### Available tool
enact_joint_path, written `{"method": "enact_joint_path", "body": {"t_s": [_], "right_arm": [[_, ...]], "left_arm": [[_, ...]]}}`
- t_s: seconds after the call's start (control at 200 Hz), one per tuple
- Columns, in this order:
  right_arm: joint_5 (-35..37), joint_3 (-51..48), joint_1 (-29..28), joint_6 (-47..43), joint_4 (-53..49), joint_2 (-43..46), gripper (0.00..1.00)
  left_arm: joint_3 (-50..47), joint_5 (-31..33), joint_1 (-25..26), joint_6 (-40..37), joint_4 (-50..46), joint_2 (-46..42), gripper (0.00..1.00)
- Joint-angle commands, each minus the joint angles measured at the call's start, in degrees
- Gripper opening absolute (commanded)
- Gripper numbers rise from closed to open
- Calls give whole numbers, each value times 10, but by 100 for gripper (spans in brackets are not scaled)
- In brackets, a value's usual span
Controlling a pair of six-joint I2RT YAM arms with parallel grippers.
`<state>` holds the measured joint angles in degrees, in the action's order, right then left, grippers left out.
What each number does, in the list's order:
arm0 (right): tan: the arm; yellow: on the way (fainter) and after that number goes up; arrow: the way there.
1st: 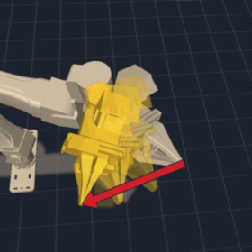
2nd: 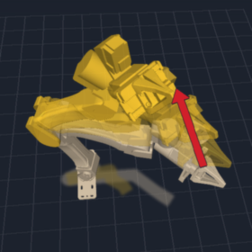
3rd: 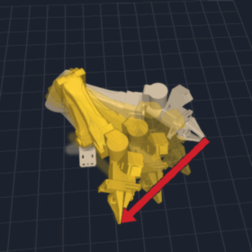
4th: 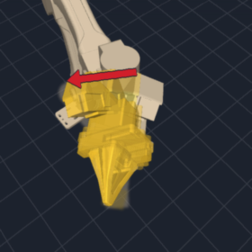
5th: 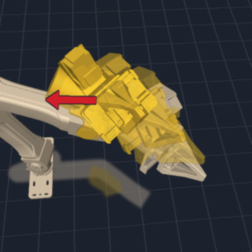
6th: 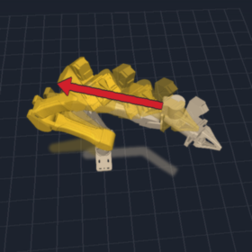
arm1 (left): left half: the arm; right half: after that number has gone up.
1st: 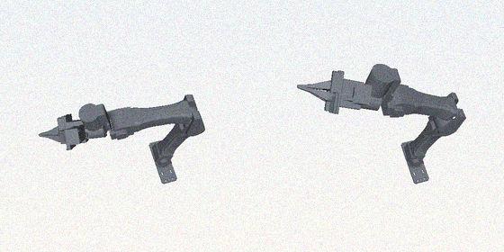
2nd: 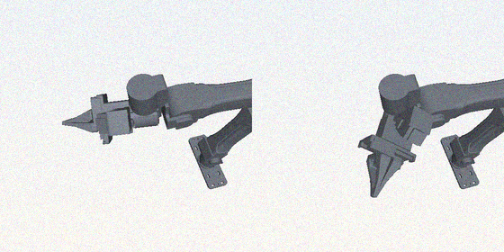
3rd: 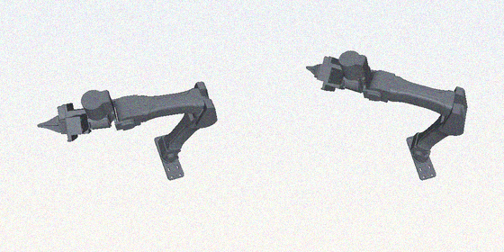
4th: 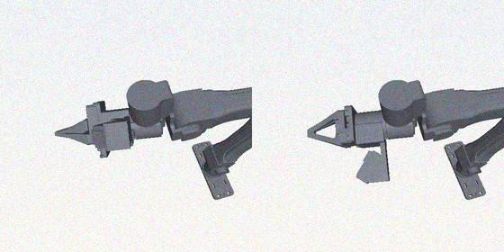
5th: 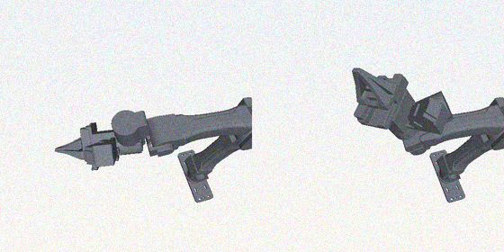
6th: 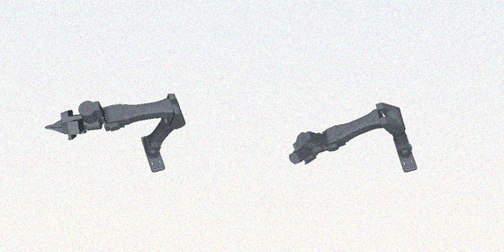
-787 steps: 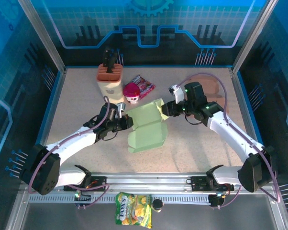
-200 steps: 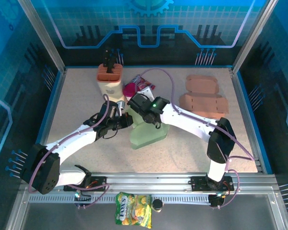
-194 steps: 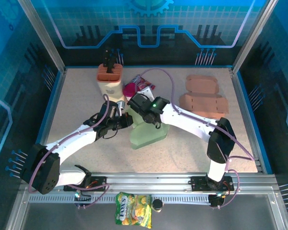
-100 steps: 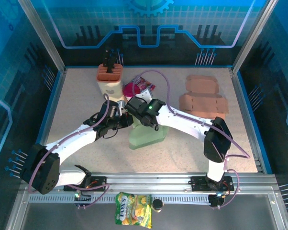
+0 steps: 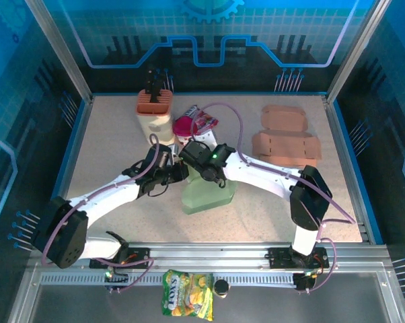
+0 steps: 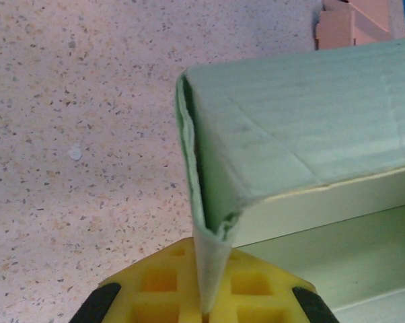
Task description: Fold the paper box
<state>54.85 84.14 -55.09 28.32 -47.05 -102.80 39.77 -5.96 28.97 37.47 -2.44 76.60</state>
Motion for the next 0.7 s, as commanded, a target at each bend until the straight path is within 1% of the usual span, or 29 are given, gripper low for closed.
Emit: {"method": "enact_joint_path", "body": {"t_s": [0.0, 0.085, 0.24, 0.385, 0.43, 0.555, 0.695], "right_arm": [[-5, -31, -7, 17, 10, 7, 0], [-7, -49, -11, 23, 24, 12, 0], [-10, -61, -15, 40, 24, 3, 0], [-9, -68, -21, 49, 28, -1, 0], [-9, -69, -21, 49, 29, 0, 0], [-8, -70, -22, 50, 28, -1, 0], [-9, -68, -22, 50, 28, -1, 0]], "left_arm": [[-31, 54, 10, 21, 67, 22, 0], [-47, 78, 22, 26, 94, 42, 0], [-66, 95, 32, 40, 138, 85, 0], [-81, 104, 38, 52, 172, 117, 4], [-85, 107, 39, 55, 179, 123, 6], [-91, 108, 40, 59, 192, 134, 7], [-89, 111, 42, 60, 189, 141, 11]]}}
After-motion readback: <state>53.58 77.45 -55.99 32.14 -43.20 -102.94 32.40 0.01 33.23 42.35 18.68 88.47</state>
